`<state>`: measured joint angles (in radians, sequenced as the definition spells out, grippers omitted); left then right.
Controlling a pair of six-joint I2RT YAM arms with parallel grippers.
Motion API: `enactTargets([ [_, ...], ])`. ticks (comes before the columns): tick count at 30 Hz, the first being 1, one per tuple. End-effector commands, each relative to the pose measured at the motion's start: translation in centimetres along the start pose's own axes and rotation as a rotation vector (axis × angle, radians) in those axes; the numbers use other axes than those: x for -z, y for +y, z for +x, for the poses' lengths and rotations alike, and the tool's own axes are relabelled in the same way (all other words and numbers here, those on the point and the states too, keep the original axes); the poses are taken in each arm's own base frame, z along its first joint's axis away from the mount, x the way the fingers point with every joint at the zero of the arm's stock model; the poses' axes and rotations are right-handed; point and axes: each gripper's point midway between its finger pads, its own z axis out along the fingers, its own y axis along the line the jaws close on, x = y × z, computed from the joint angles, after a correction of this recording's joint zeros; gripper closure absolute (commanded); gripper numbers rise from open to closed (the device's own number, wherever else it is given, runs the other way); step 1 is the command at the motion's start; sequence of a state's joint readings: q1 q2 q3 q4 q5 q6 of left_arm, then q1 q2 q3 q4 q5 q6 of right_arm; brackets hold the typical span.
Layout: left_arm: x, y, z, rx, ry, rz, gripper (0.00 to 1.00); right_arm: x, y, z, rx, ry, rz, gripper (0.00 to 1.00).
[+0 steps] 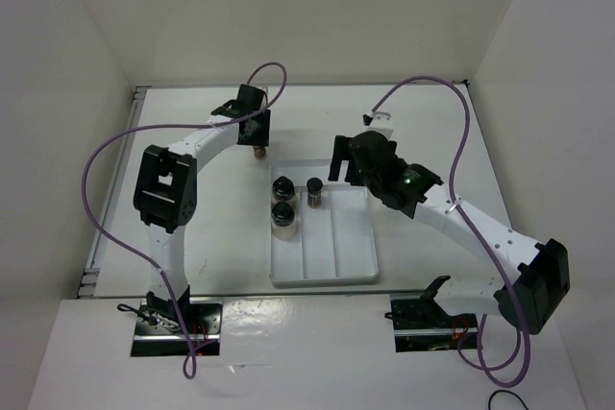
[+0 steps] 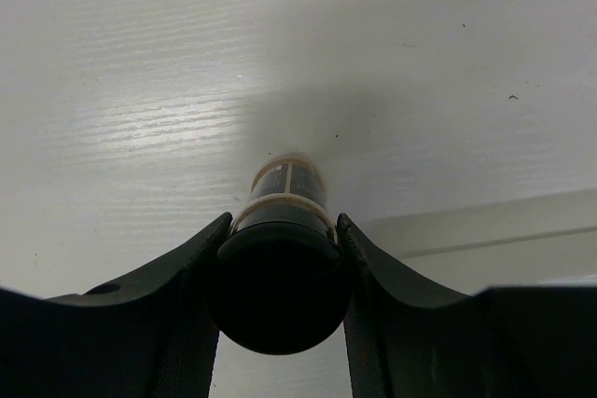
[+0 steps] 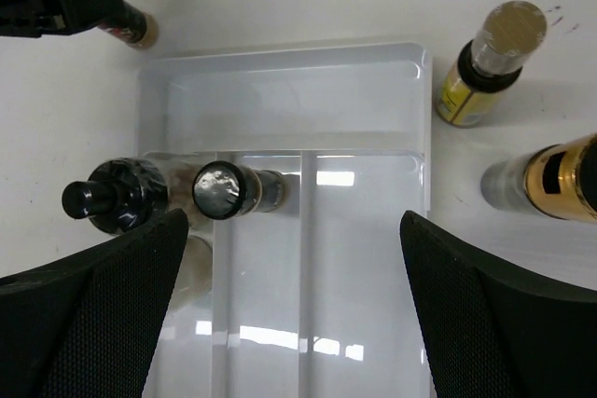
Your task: Organize the condiment bottles
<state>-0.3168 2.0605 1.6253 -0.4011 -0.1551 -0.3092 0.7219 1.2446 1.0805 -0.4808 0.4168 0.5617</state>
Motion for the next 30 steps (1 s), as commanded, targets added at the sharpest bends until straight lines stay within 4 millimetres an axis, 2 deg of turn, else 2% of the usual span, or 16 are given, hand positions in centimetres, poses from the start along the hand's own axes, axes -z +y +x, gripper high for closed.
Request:
enactTargets([
  [1,3.9,-0.6,-3.7,-0.026,-0.1,0.032,0.73,0.9,-2.0,-1.1,-0.056,-0.039,0.078,0.02],
  [3,5.4,-0.7,-4.3,-0.031,-0.117,0.017,0.73,0.9,-3.2,-1.6,-0.07,-0.039,0.113,0.02],
  [6,8.3,-1.1,-5.4,-0.042,-0.152,0.031,0.73,1.3,-3.7,-2.8,-0.086,-0.066,0.117,0.02],
  [9,12.2,-1.8,-6.6,-0.061,-0.202,0.048,0.75,2.0,-4.7,-3.9,-0.111,-0.092,0.118,0.02],
  [11,13.8,-2.0,-6.2,-0.08,-0.196,0.055,0.75,2.2,-5.3,-4.4,-0.117,-0.101,0.123,0.02],
  [12,15.0,-3.2,-6.3,-0.097,-0.21,0.078,0.75,2.1,-5.8,-4.6,-0.125,-0.105,0.136,0.02],
  [13,16.5,-3.5,-6.5,-0.112,-0.228,0.089,0.75,2.0,-6.7,-5.4,-0.149,-0.118,0.152,0.02],
  [15,19.4,-4.6,-6.7,-0.144,-0.254,0.112,0.75,2.0,-7.9,-5.2,-0.148,-0.1,0.184,0.02],
  [17,21.0,-5.3,-6.1,-0.162,-0.25,0.129,0.73,2.3,-9.2,-6.3,-0.162,-0.116,0.216,0.02],
  [18,23.0,-5.6,-6.9,-0.161,-0.288,0.147,0.73,2.3,-9.6,-6.4,-0.155,-0.118,0.227,0.02],
  [20,24.6,-6.7,-6.2,-0.185,-0.286,0.188,0.73,2.9,-10.4,-7.3,-0.162,-0.133,0.243,0.02],
  [21,26.3,-7.3,-6.5,-0.176,-0.316,0.224,0.73,3.3,-10.8,-7.6,-0.17,-0.15,0.254,0.02],
  [24,28.8,-10.3,-5.3,-0.222,-0.317,0.353,0.73,3.9,-12.1,-8.1,-0.171,-0.167,0.274,0.02],
  [26,29.5,-13.0,-3.5,-0.288,-0.289,0.445,0.73,3.8,-13.4,-8.0,-0.163,-0.163,0.306,0.02],
  [29,29.0,-15.9,-0.5,-0.389,-0.214,0.502,0.73,3.5,-14.2,-7.4,-0.157,-0.137,0.329,0.02],
  [30,29.2,-16.8,-0.1,-0.414,-0.213,0.517,0.73,3.5,-14.2,-7.4,-0.157,-0.137,0.329,0.02],
])
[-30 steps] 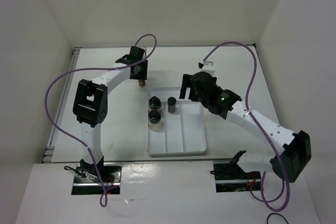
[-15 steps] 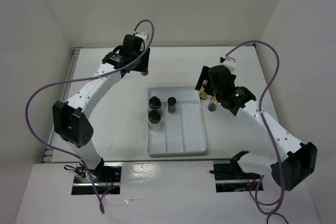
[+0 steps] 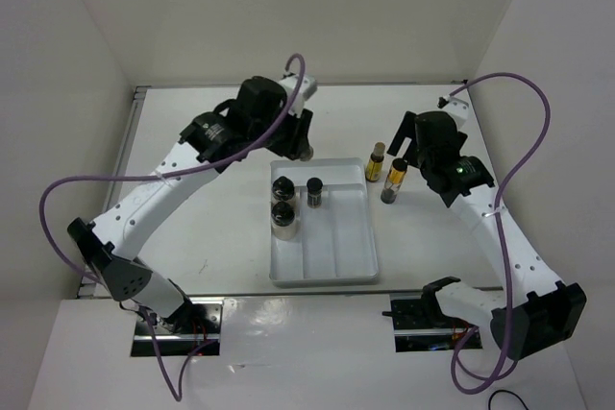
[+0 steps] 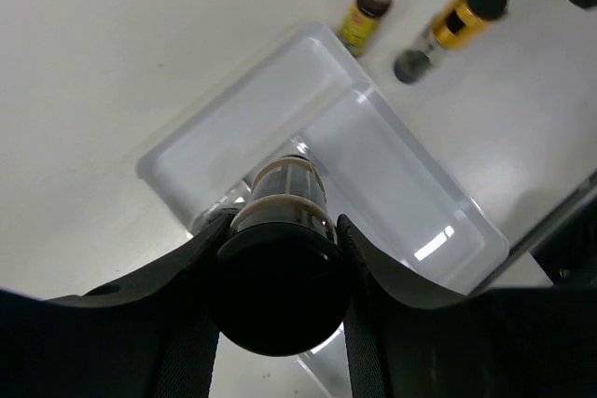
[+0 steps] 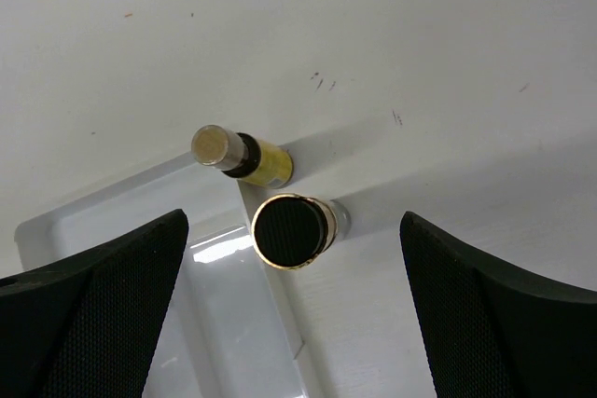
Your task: Organize the condiment bottles
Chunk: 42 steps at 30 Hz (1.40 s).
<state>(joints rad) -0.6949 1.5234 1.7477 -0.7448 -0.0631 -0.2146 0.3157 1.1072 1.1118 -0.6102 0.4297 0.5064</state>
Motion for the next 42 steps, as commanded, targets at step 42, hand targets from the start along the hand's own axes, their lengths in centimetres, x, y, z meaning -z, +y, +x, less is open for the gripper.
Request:
enactTargets([
  [42,-10.9,-5.9,18.2,0.029,0.286,-0.132,0.73,-2.5,0.6,4.8,0.028,0.173,-0.024,0.02],
])
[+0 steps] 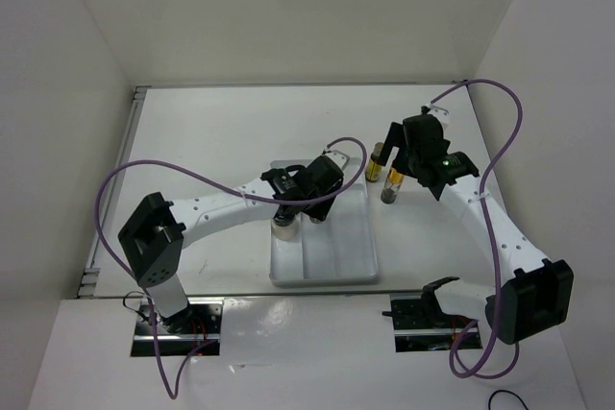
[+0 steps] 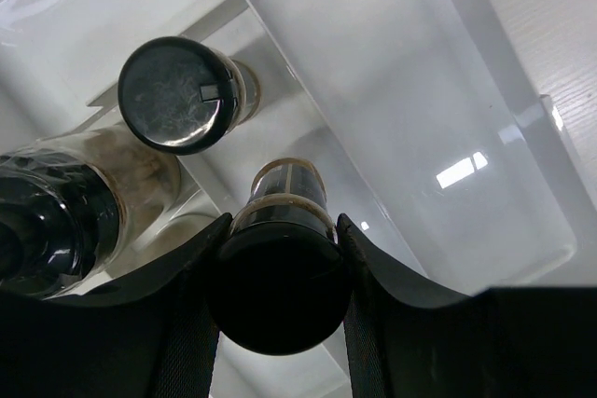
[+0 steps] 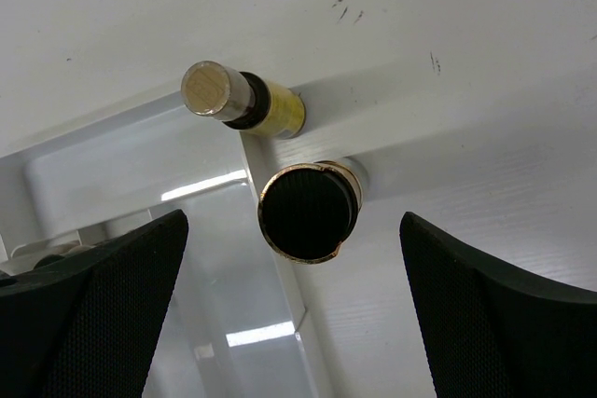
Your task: Organize the condiment bottles
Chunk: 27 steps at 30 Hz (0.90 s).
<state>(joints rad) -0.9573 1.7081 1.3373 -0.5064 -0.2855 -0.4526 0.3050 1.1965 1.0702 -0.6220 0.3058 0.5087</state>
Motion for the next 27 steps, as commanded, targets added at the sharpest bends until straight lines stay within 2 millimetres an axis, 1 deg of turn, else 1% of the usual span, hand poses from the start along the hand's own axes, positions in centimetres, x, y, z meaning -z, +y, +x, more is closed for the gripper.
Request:
enactTargets([
  [1,-0.7,-0.1,-0.2,0.032,-0.03,-0.013,0.73,-0.2,0.0,0.0,-0.015,-0.003,0.004,0.02],
  [2,-0.9,-0.1,0.0,0.041,-0.031,-0.012,0.73,-0.2,0.0,0.0,-0.015,-0.003,0.004,0.02],
  [3,-0.9,-0.2,-0.3,0.044,-0.042,-0.007,0.72,-0.2,0.0,0.0,-0.015,-0.003,0.004,0.02],
  [6,-1.6,0.1,0.9,0.036,-0.012,-0.02,0.71,-0.4,0.1,0.3,-0.003,0.011,-0.002,0.02],
  [10,-1.9,0.1,0.9,0.044,-0.015,-0.029,0.68,-0.6,0.1,0.4,-0.003,0.011,-0.002,0.02],
  [11,-2.0,0.0,0.7,0.047,-0.023,-0.026,0.65,-0.5,0.2,0.5,-0.003,0.016,-0.01,0.02],
  [15,-2.3,-0.1,0.8,0.047,-0.023,-0.025,0.61,-0.8,0.3,0.8,-0.001,0.028,-0.013,0.02],
  [17,-2.7,-0.1,1.1,0.043,-0.012,-0.03,0.6,-0.8,0.3,0.8,-0.001,0.028,-0.013,0.02],
  [18,-3.0,0.1,1.6,0.038,0.005,-0.038,0.56,-1.0,0.3,1.0,0.003,0.037,-0.008,0.02],
  [20,-3.0,0.1,1.6,0.038,0.006,-0.038,0.53,-1.0,0.3,1.0,0.003,0.037,-0.008,0.02],
  [21,-3.1,0.2,2.0,0.036,0.014,-0.041,0.51,-1.0,0.3,1.0,0.003,0.037,-0.008,0.02],
  [22,-3.1,0.1,2.0,0.046,0.014,-0.041,0.45,-1.0,0.3,1.0,0.003,0.037,-0.008,0.02],
  [23,-3.1,0.1,2.0,0.046,0.014,-0.041,0.42,-1.0,0.3,1.0,0.003,0.037,-0.008,0.03],
  [24,-2.9,0.1,1.8,0.046,0.014,-0.041,0.39,-1.3,0.3,1.2,0.006,0.046,-0.003,0.03],
  [25,-2.6,0.1,1.5,0.049,0.004,-0.037,0.34,-1.3,0.3,1.2,0.006,0.046,-0.003,0.05],
  [26,-2.2,0.1,1.2,0.053,-0.007,-0.032,0.28,-1.3,0.3,1.2,0.006,0.046,-0.003,0.06],
  [27,-2.1,0.0,0.9,0.053,-0.008,-0.032,0.25,-1.5,0.2,1.4,0.008,0.053,0.002,0.06],
])
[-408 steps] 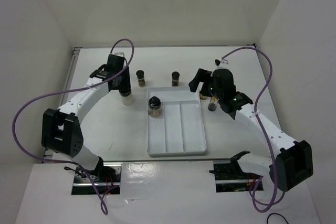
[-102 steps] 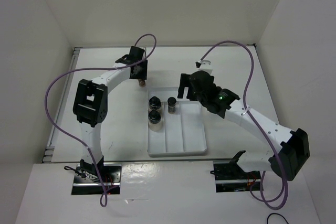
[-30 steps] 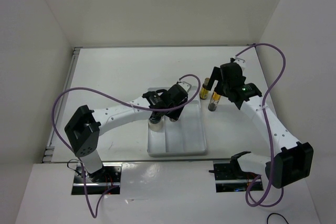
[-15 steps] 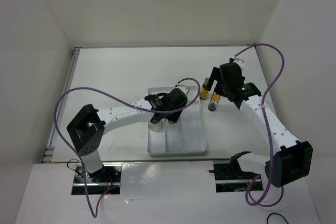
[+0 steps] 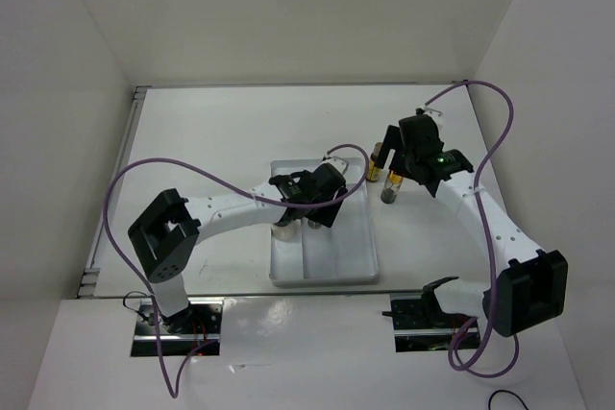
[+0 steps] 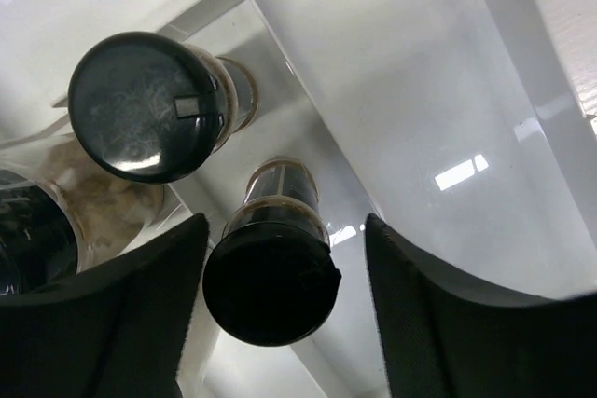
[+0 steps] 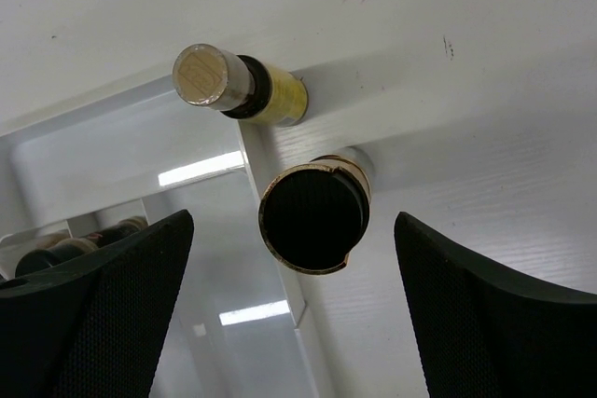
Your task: Organize the condiment bottles
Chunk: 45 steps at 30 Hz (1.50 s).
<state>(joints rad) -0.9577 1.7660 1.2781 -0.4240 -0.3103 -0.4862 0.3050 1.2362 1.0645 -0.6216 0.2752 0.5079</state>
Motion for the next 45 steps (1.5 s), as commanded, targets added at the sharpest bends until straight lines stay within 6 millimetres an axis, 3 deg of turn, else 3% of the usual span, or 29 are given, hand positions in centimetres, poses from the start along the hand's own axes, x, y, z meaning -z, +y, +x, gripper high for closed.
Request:
enactTargets([
  [1,1.4,-0.1,-1.5,0.034,-0.047,0.003,0.22,-0.5,0.0,0.1,-0.006,0.001,0.005,0.09],
  [3,2.7,-0.4,-2.9,0.055,-0.083,0.019,0.12,-0.8,-0.2,0.2,-0.003,0.003,0.018,0.1],
  [4,3.0,-0.3,-2.9,0.055,-0.082,0.019,0.11,-0.8,-0.2,0.2,-0.003,0.003,0.018,0.1],
  [12,10.1,-0.7,-8.7,0.07,-0.237,0.079,0.03,-1.3,-0.3,0.6,0.003,0.02,0.028,0.17],
  [14,12.4,0.0,-10.5,0.08,-0.296,0.067,0.0,-1.5,-0.6,0.9,0.008,0.03,0.045,0.22],
  [19,21.2,2.6,-16.4,0.103,-0.521,0.029,0.0,-2.0,-0.8,1.2,0.014,0.042,0.063,0.24],
  [21,24.3,4.1,-17.3,0.121,-0.59,0.006,0.0,-2.3,-1.1,1.5,0.011,0.053,0.083,0.24],
  [25,27.9,5.9,-17.8,0.148,-0.677,-0.012,0.0,-2.7,-1.6,1.9,0.021,0.067,0.115,0.27],
  [31,28.4,7.2,-15.9,0.179,-0.677,-0.026,0.0,-3.1,-2.1,2.2,0.023,0.079,0.15,0.41],
  [42,28.8,8.8,-14.5,0.224,-0.692,-0.027,0.0,-3.7,-2.6,2.4,0.036,0.11,0.205,0.96],
  [45,28.8,8.8,-14.5,0.224,-0.692,-0.027,0.0,-3.1,-2.4,2.2,0.057,0.108,0.218,1.0],
])
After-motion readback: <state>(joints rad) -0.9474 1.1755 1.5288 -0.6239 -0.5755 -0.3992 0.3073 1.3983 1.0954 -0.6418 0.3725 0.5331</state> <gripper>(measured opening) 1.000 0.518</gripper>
